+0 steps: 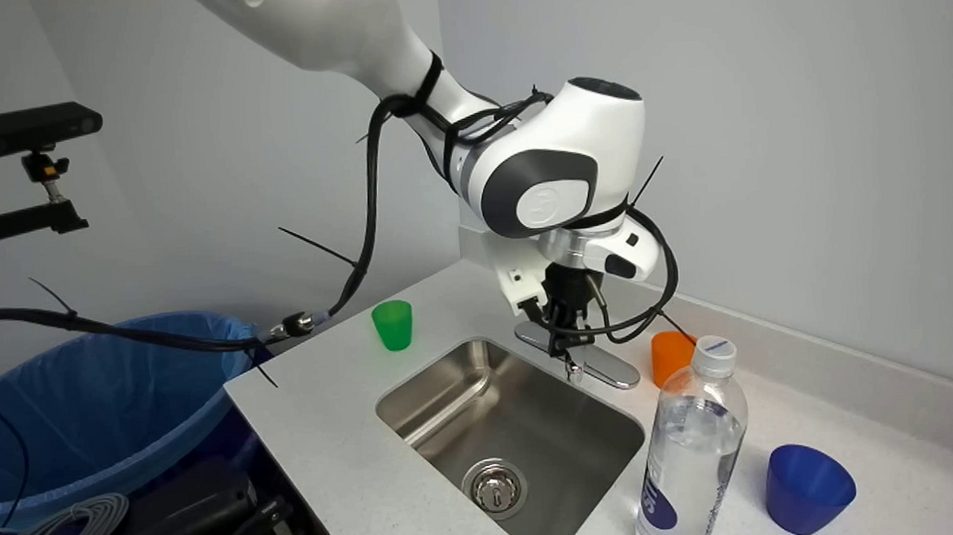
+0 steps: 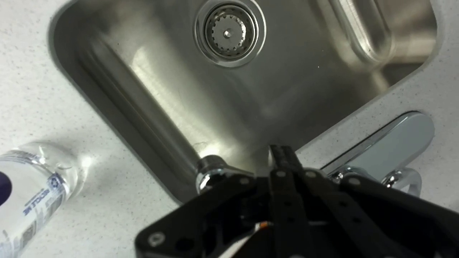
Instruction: Move the tap nozzle to the right
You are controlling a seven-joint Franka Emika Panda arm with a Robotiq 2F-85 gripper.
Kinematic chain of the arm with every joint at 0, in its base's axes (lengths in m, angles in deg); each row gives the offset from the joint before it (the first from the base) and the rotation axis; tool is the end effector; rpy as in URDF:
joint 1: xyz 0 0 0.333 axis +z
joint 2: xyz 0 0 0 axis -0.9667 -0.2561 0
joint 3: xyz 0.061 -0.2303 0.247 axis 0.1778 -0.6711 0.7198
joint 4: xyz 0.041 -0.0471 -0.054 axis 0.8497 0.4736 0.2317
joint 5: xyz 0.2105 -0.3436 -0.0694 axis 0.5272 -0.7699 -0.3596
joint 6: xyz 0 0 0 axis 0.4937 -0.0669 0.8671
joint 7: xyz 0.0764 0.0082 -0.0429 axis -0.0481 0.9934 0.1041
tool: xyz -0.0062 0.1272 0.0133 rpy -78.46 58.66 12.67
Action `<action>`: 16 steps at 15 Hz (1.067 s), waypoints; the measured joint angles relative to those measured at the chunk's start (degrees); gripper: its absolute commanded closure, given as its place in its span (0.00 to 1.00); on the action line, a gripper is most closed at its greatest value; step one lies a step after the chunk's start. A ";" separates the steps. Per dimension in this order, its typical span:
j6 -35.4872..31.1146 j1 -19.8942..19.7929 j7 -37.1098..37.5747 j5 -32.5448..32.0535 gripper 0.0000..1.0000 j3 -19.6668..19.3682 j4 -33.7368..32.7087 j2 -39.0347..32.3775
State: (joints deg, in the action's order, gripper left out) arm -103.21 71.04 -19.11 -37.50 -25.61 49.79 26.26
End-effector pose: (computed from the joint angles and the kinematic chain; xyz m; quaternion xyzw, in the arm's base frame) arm 0.5982 -0.1006 0.2728 -0.9563 0.2808 -0.0058 0.0813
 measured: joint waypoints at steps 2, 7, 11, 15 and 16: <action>0.00 -0.35 -1.78 0.34 1.00 0.29 0.00 0.01; 0.06 -2.10 -10.43 2.40 1.00 1.70 -0.08 0.05; 0.30 -3.53 -17.49 2.57 0.99 2.88 -0.08 0.05; 1.44 -4.15 -21.11 2.57 0.99 3.05 -0.20 0.05; 1.47 -4.16 -21.23 2.57 0.99 3.05 -0.21 0.05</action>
State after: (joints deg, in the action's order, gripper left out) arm -101.74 66.88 -40.34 -34.93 -22.56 49.59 26.31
